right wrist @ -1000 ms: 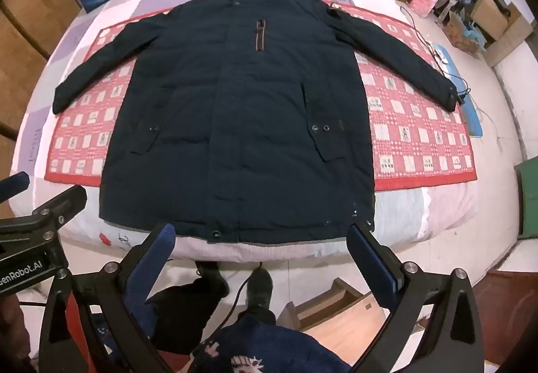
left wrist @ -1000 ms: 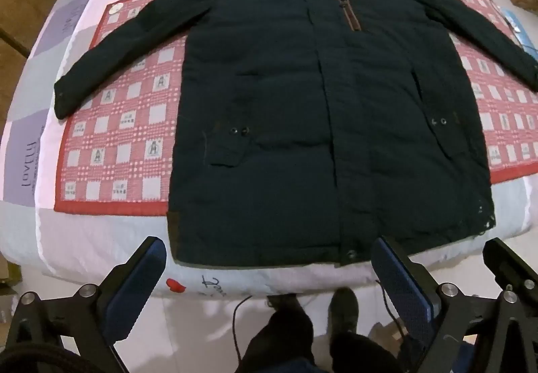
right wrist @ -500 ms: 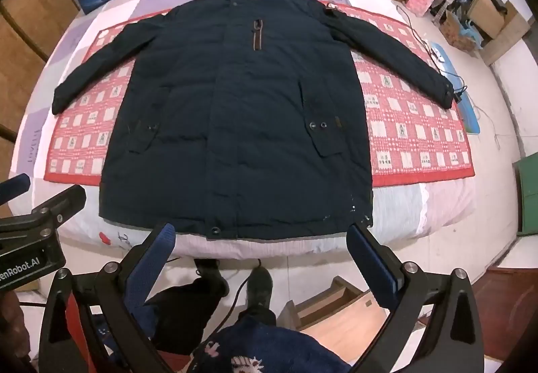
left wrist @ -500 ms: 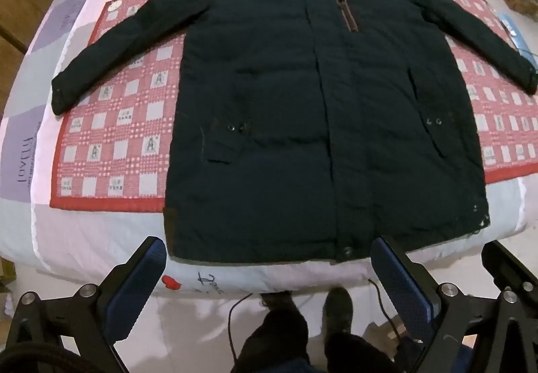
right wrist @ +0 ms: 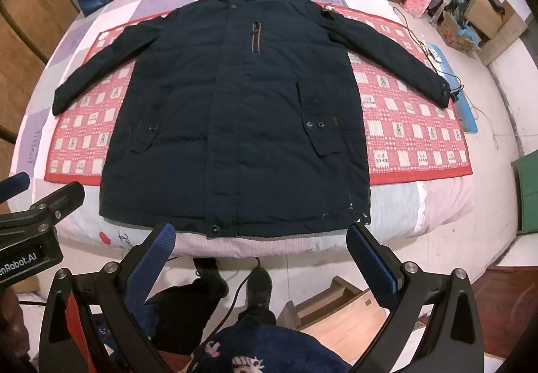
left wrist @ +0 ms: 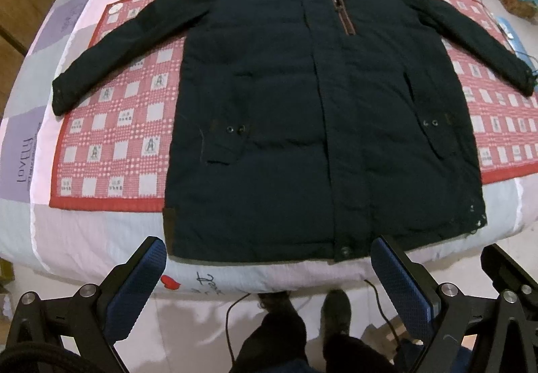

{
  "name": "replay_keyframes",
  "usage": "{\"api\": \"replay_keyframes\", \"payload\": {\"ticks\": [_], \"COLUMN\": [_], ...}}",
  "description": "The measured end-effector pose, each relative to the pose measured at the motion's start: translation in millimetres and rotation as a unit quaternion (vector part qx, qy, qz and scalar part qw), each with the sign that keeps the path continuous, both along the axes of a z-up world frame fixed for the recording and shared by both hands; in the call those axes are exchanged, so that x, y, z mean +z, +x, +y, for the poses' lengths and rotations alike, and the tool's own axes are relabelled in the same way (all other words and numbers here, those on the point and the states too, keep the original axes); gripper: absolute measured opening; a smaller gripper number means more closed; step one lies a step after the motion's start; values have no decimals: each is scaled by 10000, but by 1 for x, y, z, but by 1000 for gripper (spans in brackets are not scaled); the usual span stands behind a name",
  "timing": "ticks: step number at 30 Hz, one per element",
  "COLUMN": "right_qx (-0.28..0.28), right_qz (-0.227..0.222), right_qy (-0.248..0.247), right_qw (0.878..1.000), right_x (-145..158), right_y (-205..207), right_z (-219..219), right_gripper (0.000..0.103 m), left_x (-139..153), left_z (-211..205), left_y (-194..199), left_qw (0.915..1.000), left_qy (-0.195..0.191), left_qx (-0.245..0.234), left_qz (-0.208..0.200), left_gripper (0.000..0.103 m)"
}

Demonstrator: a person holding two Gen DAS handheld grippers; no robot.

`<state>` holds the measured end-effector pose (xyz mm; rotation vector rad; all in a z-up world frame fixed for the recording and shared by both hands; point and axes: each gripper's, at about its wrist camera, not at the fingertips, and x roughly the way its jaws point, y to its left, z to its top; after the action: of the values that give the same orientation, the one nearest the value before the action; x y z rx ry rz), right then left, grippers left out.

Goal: Fold large clothes

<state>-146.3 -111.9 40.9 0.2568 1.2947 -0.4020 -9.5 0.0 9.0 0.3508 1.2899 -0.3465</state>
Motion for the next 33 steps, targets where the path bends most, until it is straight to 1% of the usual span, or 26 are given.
{"api": "replay_keyframes", "payload": {"ticks": [23,33], "right_qx": [14,11], "right_qz": [-39,-40], "right_qy": [-17,-31], "right_qw": [10000,10000], "right_x": [1,1], "right_y": [-5,-6], "right_z": [4,5], "right_gripper": [103,103], "left_x": [10,8], "left_z": [3,6], "left_y": [-8,-9], "left_qw": [9999,9999], "left_qy": [-92,-99], "left_qx": [-18,-17], "left_qz": [-105,-105], "left_gripper": [101,101]}}
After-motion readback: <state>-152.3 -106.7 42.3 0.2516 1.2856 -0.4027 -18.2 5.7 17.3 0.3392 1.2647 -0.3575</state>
